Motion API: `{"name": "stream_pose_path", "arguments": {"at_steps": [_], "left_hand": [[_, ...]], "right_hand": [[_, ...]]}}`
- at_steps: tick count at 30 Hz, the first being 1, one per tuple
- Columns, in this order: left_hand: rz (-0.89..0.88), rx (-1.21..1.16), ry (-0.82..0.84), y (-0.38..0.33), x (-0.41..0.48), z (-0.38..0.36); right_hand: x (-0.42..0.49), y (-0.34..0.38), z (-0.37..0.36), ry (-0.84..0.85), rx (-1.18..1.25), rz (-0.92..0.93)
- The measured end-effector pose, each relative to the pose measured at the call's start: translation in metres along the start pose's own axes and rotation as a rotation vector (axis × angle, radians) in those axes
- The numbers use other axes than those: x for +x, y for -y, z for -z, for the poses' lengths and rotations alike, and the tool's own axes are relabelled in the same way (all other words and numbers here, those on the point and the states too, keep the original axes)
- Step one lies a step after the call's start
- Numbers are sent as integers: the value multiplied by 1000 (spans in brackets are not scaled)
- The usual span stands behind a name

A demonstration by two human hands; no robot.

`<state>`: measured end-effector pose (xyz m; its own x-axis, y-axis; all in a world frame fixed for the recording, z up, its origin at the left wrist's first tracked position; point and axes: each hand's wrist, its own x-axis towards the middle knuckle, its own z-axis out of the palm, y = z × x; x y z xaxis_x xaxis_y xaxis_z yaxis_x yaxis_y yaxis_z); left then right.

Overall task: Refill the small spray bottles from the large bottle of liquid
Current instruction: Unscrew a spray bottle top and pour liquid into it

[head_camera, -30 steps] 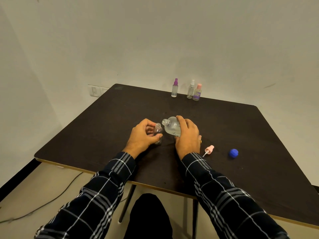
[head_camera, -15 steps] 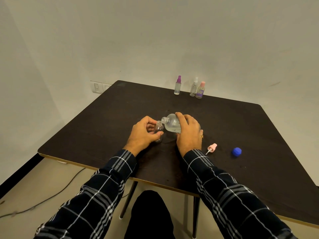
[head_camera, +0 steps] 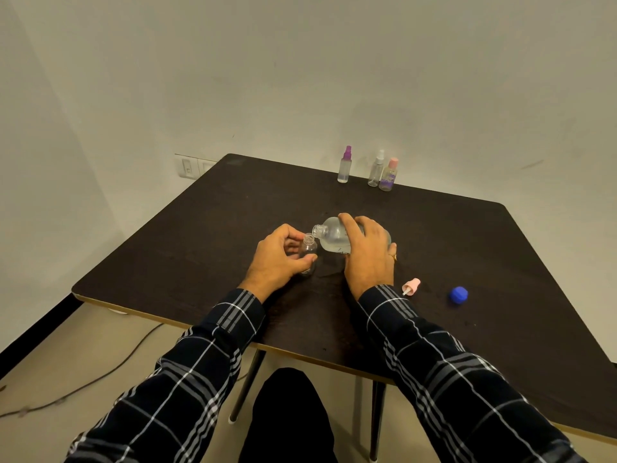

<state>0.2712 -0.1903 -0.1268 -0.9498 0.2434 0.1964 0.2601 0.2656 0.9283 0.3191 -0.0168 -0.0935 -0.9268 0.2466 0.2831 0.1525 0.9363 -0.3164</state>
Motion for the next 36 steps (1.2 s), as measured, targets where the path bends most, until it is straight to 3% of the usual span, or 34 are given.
{"name": "stream_pose_path", "arguments": {"at_steps": [36], "left_hand": [[14,-7,3,-2,-1,0]], "right_hand": [[9,2,12,-6,-167,90]]}}
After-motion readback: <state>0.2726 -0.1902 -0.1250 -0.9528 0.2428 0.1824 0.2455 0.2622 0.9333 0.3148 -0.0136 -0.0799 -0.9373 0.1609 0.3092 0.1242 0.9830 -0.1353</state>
